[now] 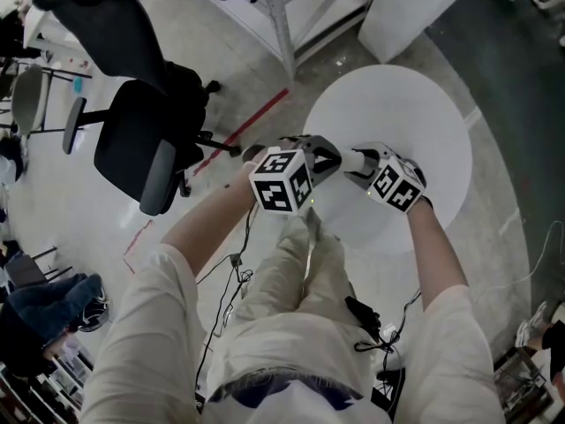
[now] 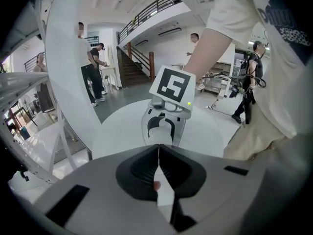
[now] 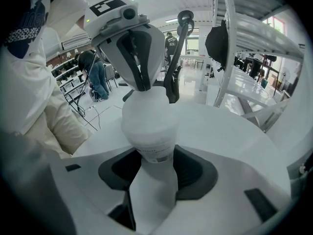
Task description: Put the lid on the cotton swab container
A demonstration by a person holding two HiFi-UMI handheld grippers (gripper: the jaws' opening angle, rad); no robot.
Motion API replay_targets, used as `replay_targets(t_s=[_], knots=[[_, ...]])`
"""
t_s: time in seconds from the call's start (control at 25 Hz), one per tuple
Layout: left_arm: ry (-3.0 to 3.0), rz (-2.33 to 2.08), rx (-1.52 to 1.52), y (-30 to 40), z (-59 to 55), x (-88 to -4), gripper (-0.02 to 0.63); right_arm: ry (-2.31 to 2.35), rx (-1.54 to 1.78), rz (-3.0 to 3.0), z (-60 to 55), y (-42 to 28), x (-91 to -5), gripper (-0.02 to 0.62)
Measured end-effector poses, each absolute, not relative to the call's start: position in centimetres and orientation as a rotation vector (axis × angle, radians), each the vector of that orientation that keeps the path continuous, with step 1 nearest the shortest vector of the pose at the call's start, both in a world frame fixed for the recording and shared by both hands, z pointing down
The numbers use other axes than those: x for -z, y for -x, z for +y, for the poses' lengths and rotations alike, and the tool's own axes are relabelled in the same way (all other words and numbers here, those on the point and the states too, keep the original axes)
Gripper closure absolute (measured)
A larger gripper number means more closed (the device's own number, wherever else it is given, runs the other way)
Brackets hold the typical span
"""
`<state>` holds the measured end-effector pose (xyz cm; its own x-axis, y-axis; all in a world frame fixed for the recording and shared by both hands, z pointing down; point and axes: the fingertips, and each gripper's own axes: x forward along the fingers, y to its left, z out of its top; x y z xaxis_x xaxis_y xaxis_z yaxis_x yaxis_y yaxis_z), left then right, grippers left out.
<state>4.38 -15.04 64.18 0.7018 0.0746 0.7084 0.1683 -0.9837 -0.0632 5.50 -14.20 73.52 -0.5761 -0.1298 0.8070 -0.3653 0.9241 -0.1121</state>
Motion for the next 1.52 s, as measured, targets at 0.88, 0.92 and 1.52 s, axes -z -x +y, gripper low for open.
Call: replay_targets(t_s=[0.88, 0.92, 1.52], knots=[[3.121, 0.329, 0.851, -2.9, -15.4, -57.5, 0.601, -0.639, -0.377, -2.285, -13.2, -8.6, -65.7, 0.304], [3.152, 0.403, 0.818, -2.4, -15.0, -56.2, 0.601, -0.678, -0.391, -2.305, -12.5, -9.0, -64.2, 0.305], [2.928, 1.592, 0.100, 4.6, -9.5, -38.0, 0.601, -1.566, -0.245, -2.557, -8.2, -12.1, -39.9, 0.559]])
